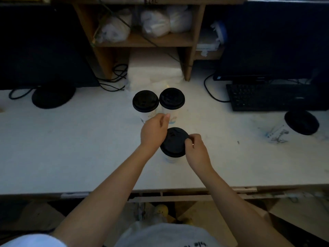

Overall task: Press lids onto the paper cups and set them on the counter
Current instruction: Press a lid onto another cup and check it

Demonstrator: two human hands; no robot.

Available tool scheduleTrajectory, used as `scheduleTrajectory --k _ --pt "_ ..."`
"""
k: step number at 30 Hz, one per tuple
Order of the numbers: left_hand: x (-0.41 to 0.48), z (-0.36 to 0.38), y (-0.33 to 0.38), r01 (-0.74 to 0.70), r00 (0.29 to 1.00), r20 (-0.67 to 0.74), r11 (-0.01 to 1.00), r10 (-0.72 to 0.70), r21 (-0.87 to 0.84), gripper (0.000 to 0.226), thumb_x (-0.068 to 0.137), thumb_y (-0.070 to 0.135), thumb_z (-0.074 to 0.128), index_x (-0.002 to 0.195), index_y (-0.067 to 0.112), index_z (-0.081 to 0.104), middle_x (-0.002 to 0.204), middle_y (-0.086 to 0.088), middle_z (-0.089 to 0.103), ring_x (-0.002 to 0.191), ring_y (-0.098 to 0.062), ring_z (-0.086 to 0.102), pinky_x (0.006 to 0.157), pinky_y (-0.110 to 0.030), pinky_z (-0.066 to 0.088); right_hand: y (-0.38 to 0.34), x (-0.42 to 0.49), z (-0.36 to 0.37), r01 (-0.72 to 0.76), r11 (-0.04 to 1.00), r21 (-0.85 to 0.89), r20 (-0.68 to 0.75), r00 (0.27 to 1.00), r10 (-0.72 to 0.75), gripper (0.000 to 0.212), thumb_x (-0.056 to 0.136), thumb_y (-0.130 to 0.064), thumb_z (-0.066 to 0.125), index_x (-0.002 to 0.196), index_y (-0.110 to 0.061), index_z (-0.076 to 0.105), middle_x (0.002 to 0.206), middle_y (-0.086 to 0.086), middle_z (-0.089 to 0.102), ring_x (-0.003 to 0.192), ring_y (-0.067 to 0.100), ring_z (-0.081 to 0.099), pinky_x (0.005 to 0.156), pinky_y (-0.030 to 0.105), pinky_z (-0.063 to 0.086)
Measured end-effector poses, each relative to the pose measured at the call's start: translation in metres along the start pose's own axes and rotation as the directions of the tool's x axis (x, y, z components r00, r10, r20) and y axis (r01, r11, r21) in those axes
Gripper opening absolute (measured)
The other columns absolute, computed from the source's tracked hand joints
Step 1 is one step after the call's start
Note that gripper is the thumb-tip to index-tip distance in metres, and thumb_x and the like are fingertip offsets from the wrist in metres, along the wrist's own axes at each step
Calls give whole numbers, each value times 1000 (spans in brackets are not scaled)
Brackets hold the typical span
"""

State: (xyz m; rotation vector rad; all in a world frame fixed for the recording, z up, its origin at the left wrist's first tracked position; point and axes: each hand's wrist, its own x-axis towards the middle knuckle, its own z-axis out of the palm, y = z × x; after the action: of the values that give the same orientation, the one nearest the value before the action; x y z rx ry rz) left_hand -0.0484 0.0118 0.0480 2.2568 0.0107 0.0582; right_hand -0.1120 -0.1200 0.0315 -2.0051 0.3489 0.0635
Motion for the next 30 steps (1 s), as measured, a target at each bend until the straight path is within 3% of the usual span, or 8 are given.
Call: scheduleTrajectory --k 3,5,8,13,21,25,28,30 --pt "-16 5 2 59 998 -15 993 -61 -101 35 99 39 34 80 17 54 71 9 58 67 -3 53 59 -22 40 -8 9 -2 -5 999 53 -26 1000 7 31 98 -22 35 125 -13 48 109 -3 51 95 11 51 76 24 37" --pt "-27 13 3 80 996 48 991 -75 -103 32 99 39 31 80 22 50 69 11 54 67 -4 52 56 -22 36 -15 18 2 30 998 58 -1 1000 -30 33 100 -24 33 125 -13 51 111 -6 52 101 9 49 83 22 35" --pt "-34 21 1 50 997 71 993 -43 -109 28 101 32 29 88 21 51 78 6 55 74 -12 54 62 -26 38 -15 24 10 50 997 55 82 995 -55 33 101 -27 32 114 -13 59 107 -1 61 98 12 55 83 22 41" --pt "-31 26 -4 18 998 57 995 -13 -95 31 101 26 29 100 14 57 87 2 57 80 -15 55 71 -32 44 -5 26 15 56 993 100 31 998 -60 30 100 -27 35 110 -15 61 103 -4 63 92 6 56 73 1 39" --pt "-22 26 -7 -58 989 127 991 73 -117 30 100 25 30 103 16 58 92 2 60 84 -15 57 72 -30 44 -6 23 21 44 988 145 -82 996 -32 30 101 -26 34 108 -16 61 101 -3 62 91 9 56 72 6 40" --pt "-6 17 -6 -185 917 331 973 222 -138 32 101 24 31 106 13 59 101 -4 64 95 -20 59 83 -35 46 -5 10 23 8 983 185 -148 989 20 33 102 -30 29 117 -19 56 108 -3 59 99 11 55 74 13 41" --pt "6 9 -1 -313 808 509 948 296 -54 38 101 31 31 122 12 55 122 -8 61 114 -23 54 95 -35 42 11 -5 14 -42 914 404 6 999 43 41 102 -38 24 135 -25 45 130 -9 51 117 4 49 88 7 41" --pt "14 3 2 -470 750 580 873 318 128 43 100 39 29 131 17 50 131 -6 55 123 -23 46 100 -38 39 27 -14 3 -114 771 626 139 990 33 44 102 -38 21 140 -26 39 140 -9 46 128 5 43 101 20 39"
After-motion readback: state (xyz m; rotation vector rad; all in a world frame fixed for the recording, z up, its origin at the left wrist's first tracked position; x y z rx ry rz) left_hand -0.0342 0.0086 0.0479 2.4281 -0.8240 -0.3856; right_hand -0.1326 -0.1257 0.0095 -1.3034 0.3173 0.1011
